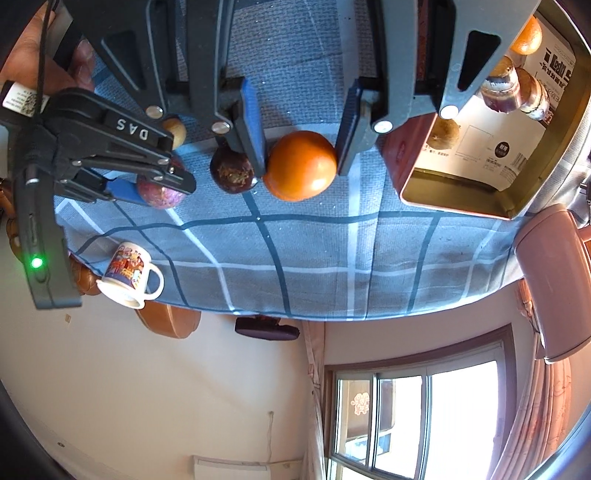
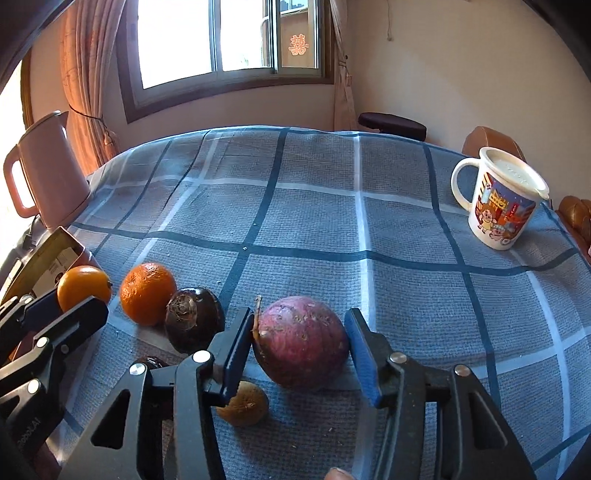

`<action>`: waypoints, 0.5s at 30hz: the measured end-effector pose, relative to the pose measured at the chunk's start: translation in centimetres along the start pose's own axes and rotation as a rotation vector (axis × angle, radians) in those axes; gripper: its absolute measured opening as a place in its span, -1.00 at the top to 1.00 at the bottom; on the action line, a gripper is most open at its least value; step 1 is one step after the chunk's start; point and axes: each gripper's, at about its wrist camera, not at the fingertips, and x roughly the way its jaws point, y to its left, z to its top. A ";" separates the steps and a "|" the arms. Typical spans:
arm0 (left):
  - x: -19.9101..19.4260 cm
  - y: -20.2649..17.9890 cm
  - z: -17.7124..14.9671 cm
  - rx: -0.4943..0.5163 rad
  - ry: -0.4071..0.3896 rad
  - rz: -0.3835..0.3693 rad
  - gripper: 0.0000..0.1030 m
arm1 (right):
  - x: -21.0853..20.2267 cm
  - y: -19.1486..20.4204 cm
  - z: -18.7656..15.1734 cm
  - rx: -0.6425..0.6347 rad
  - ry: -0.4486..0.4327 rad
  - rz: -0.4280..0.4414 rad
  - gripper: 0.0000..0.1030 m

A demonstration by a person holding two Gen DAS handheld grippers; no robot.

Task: Organize fruits
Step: 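Grasp the large purple round fruit with the right tool, then lift the orange with the left tool while the right tool lifts the purple fruit toward the tin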

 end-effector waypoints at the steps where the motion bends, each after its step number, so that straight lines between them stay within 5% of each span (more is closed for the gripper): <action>1: -0.1 0.1 0.0 -0.003 -0.004 -0.001 0.25 | -0.1 0.0 0.0 0.002 -0.003 0.001 -0.02; 15: -1.0 0.2 -0.1 -0.008 -0.048 0.000 0.25 | -2.4 -1.3 -0.3 0.064 -0.123 0.065 -0.01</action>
